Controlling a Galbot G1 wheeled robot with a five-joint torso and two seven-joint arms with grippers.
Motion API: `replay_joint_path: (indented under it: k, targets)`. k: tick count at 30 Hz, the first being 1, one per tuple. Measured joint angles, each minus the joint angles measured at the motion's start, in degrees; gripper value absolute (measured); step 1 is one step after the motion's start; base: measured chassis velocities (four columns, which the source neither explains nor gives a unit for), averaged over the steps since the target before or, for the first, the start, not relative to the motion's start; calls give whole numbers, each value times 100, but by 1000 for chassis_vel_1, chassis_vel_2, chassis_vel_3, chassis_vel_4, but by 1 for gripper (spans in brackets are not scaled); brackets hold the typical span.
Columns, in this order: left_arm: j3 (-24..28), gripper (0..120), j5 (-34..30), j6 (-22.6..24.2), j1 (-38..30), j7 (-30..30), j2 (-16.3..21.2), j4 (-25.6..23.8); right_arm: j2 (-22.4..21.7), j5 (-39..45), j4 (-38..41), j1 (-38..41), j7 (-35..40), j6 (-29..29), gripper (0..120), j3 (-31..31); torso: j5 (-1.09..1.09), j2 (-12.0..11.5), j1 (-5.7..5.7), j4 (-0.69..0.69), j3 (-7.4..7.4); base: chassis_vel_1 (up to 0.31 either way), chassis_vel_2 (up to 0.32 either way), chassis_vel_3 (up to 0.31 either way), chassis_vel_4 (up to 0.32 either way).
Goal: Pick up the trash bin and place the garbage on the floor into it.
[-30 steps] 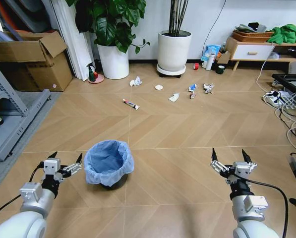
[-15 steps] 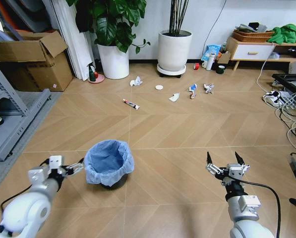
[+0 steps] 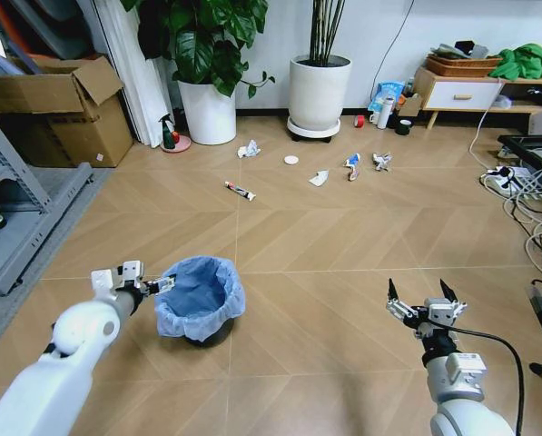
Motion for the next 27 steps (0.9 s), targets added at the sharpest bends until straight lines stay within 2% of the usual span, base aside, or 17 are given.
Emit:
replay_joint_path:
  k: [18,22,23,27]
  targets:
    - [393,100,125,229,-524,135,-69,735,59,-5,-101,48,26,42,100,0,0,0,0,1,-1,0,0,0,0]
    - [425,85,215,189,-521,204,-46,804,73,-8,-131,80,27,48,100,-14,0,0,0,2,-1,0,0,0,0]
    - [425,85,215,189,-521,204,-46,804,73,-8,-131,80,27,48,100,-14,0,0,0,2,-1,0,0,0,0]
    - [425,66,232,186,-491,239,-41,816,80,-14,-139,80,27,56,100,-22,1,0,0,2,-1,0,0,0,0]
